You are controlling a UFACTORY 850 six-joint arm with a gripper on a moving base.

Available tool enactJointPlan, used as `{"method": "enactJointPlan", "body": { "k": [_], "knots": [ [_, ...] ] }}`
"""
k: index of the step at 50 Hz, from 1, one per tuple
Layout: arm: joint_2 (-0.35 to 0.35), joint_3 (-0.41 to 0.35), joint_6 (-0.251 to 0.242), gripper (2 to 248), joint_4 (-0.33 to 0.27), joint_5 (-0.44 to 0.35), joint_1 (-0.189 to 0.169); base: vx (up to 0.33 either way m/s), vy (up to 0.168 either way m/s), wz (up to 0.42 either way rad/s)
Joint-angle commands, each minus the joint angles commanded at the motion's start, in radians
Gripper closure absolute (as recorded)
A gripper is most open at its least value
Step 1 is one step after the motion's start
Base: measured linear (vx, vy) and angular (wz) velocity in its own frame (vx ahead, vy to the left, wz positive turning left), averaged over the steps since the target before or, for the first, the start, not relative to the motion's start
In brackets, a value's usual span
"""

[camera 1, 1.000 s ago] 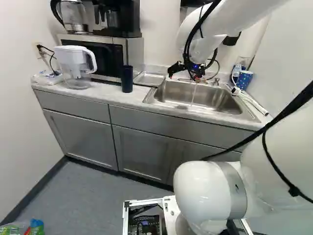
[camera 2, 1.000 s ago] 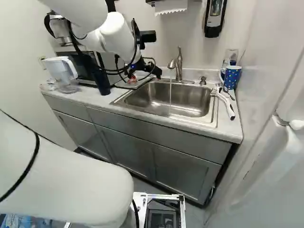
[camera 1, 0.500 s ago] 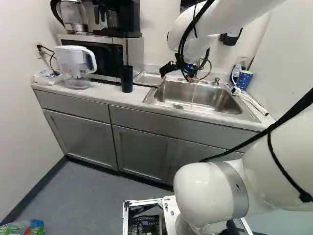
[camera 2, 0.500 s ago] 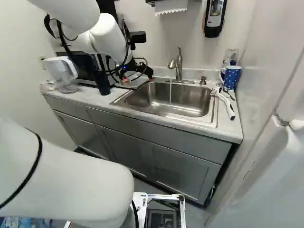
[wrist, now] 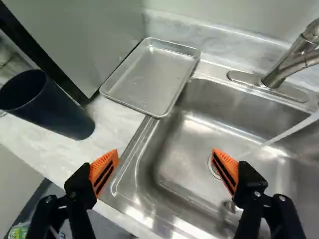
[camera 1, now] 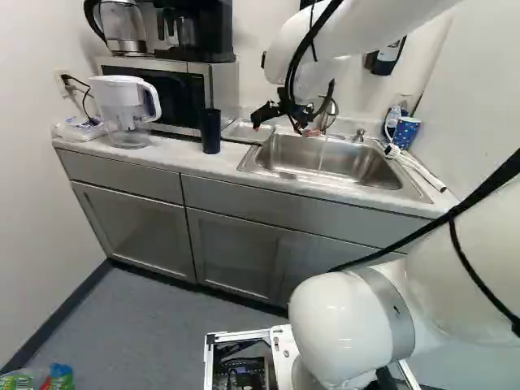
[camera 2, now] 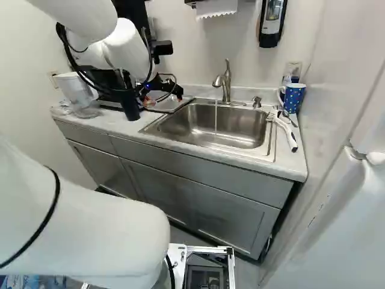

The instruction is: Rinse the cup and place it in the tray

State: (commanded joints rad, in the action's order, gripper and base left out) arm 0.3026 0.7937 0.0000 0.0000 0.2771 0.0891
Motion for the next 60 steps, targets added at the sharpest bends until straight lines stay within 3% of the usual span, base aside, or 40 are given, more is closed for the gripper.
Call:
{"method": "enactJointPlan", "body": {
  "k": [60],
  "knots": [
    [-0.073,0.063,0.0,3,0.0,0.0,0.22,0.0,0.0,0.0]
  ]
}}
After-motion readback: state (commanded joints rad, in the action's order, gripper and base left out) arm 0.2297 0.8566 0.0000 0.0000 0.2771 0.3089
